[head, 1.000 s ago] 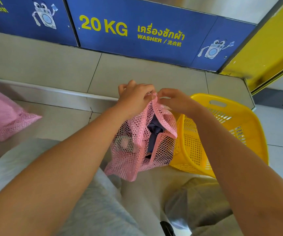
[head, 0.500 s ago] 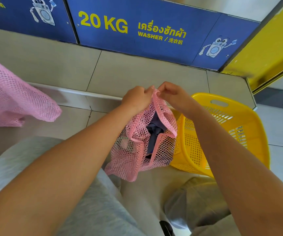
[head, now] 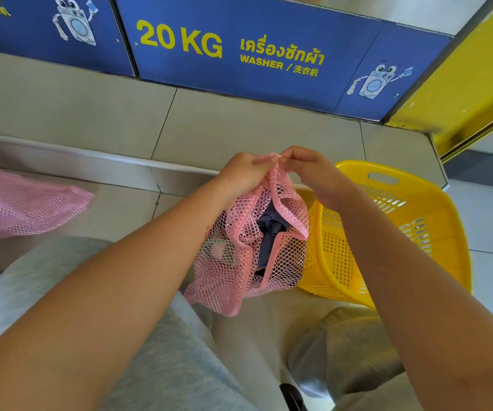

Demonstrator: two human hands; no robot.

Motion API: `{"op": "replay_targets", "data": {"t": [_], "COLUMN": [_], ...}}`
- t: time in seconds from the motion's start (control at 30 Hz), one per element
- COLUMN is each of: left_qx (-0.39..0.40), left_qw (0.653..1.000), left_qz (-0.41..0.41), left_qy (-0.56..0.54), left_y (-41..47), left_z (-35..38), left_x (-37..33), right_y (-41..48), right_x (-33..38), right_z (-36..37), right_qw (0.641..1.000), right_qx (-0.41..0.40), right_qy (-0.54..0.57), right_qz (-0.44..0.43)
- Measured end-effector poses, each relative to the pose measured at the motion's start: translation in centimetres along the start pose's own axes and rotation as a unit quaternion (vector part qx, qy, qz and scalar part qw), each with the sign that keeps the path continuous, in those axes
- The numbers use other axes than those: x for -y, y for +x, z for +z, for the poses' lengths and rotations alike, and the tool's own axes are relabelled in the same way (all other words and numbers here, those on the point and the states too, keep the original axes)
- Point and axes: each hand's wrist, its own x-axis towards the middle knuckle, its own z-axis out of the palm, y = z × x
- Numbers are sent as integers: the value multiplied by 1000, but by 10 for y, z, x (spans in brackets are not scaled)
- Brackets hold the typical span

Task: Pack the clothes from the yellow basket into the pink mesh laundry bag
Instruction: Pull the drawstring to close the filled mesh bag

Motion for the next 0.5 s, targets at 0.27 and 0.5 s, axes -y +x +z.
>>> {"op": "replay_targets", "data": {"t": [0.27,0.5], "left_qx": [-17,-46], "left_qw": [990,992], "left_qz": [82,68], "left_qy": [116,94], "left_y": [0,-3], "left_z": [2,2], "left_x": [-5,-8], "right_y": [-3,6], "right_x": [2,-1], "right_z": [1,6], "right_qw": [1000,997], "right_qx": [5,-75], "right_qy": [8,-11], "right_qz": [-2,27]}}
